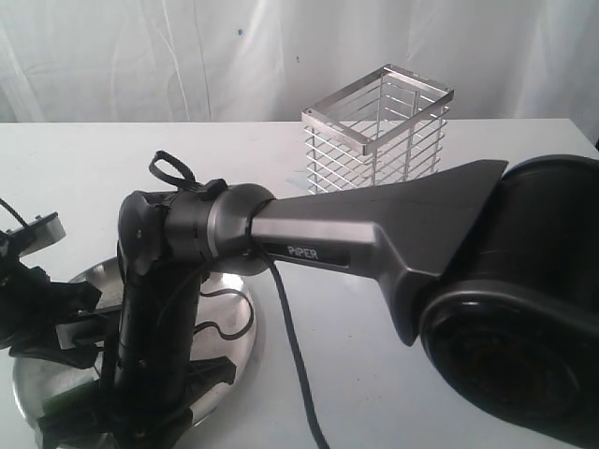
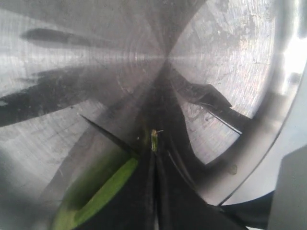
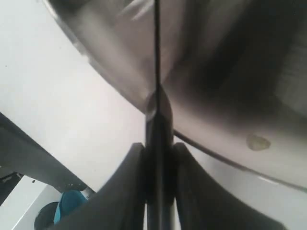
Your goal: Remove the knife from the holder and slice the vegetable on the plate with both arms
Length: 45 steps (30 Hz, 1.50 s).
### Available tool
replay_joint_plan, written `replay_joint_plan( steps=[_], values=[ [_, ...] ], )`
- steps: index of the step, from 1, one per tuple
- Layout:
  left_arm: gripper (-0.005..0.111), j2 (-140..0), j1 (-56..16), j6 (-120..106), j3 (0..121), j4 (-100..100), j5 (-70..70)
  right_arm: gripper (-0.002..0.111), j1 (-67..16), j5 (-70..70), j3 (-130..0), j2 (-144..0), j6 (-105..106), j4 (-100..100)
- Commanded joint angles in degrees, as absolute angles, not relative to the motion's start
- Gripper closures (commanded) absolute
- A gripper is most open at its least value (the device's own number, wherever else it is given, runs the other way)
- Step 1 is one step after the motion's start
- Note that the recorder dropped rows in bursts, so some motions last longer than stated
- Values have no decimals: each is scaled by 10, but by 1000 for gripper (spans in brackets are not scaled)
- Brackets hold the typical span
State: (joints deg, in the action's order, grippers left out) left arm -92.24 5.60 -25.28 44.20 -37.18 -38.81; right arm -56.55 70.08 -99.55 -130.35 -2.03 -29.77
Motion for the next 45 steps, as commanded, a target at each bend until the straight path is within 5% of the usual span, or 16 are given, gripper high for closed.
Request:
replay_joint_plan(
  steps=[1,45],
  values=[
    [107,-920,56,-250,437,-380,-389,106,-574,700,-999,-1304,-12,-304],
    [107,-1017,56,-241,408,-381,-363,106,-575,700,-1014,-1294,-29,-339]
  ],
)
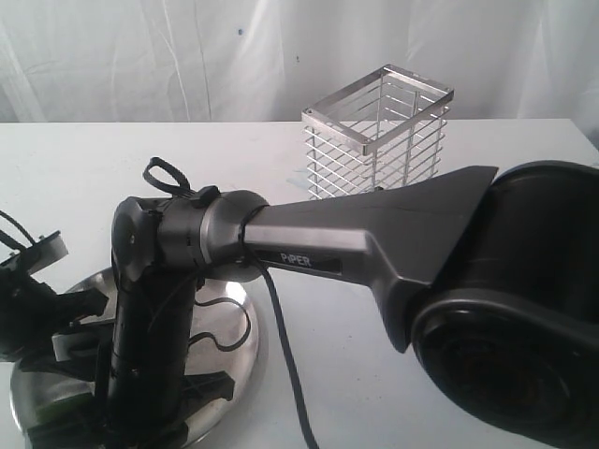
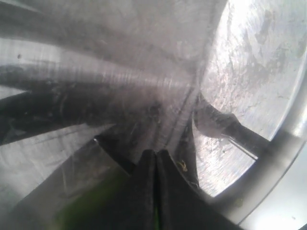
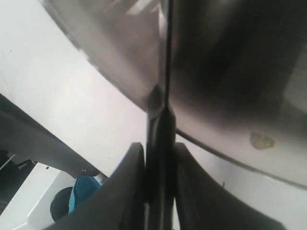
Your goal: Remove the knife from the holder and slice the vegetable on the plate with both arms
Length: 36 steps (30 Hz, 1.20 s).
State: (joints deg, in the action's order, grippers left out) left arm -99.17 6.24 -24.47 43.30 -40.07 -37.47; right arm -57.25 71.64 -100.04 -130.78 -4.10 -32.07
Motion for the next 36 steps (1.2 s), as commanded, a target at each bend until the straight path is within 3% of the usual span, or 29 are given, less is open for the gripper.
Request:
replay_joint_plan(
  steps=[1,19,36],
  values=[
    [107,-1013,56,-245,408,-389,-368,106,-575,700,-1014,-1294,-29,-337],
    [107,-826,56,-253,408,-376,-418,106,-575,700,-1014,-1294,-26,-311],
    [107,-784,56,-242,408,-370,-403,106,-579,700,-1014,-1303,-30,-285]
  ],
)
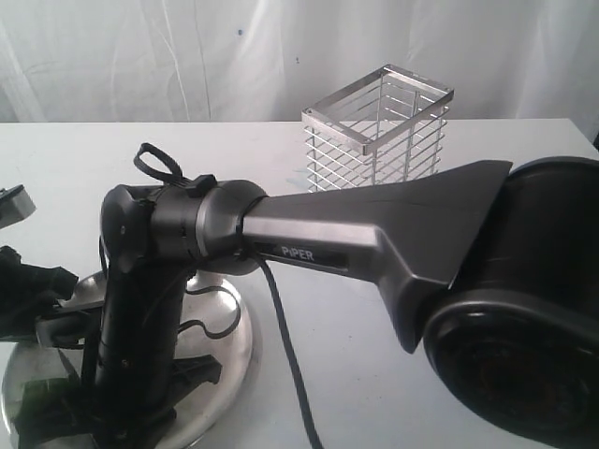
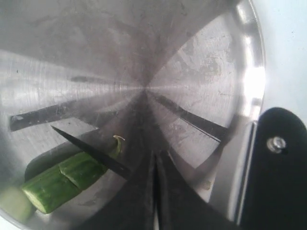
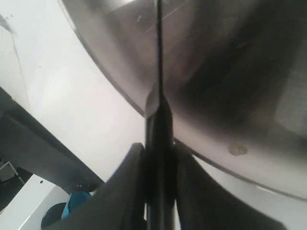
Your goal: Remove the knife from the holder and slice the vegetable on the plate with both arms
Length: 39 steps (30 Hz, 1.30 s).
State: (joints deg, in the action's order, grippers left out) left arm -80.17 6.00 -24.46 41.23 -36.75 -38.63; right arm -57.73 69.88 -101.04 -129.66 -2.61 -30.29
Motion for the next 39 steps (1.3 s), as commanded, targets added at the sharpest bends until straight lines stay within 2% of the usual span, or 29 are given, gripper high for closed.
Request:
replay_joint_plan(
  steps=[1,8,39],
  values=[
    [107,-776,56,-242,408,-370,-405,106,-579,700,-1014,-1307,-31,-285],
    [107,-760,56,-240,408,-368,-406,106,-582,700,-1018,-1309,-29,-354],
    [107,-760,56,-239,408,-387,-388,106,-607,700,-1022,-1312,-75,-362]
  ],
)
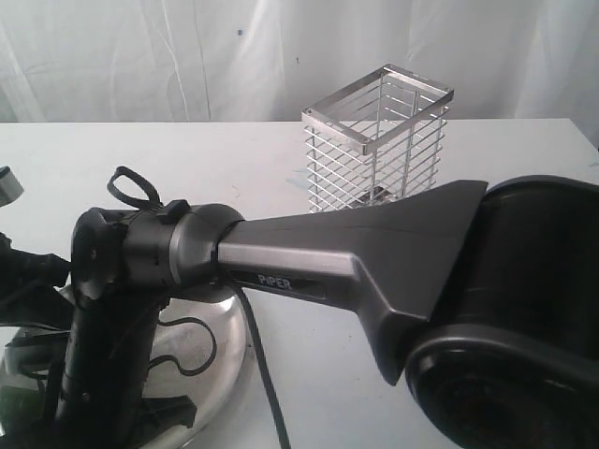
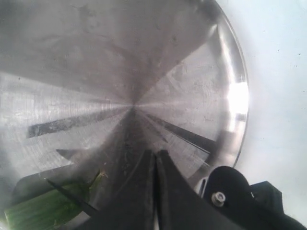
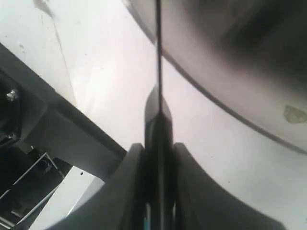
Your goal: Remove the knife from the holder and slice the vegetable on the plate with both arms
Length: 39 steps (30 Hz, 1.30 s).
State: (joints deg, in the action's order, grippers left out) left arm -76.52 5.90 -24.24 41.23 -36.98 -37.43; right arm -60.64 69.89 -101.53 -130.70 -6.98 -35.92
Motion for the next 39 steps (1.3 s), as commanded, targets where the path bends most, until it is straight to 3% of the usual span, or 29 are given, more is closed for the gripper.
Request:
replay_joint_plan(
  steps=[1,9,22,33,36,39],
  values=[
    [107,-760,56,-239,408,-390,-390,106,-607,700,-1022,-1314,-78,-362],
    [107,-760,56,-244,411,-389,-391,106,-605,700,-1022,-1316,-70,-341],
    [107,-760,56,-202,530,-237,-496,106,-585,700,-1022,-1285,-52,-245],
    [106,-760,54,-207,513,-195,-566,106,-579,700,-1022,-1232,-7,-168],
    [97,-760,41,-235,514,-196,-582,106,-574,700,-1022,-1222,8,-169],
    [73,-760,26,-281,514,-189,-583,106,-562,700,-1021,-1214,14,-169]
  ],
)
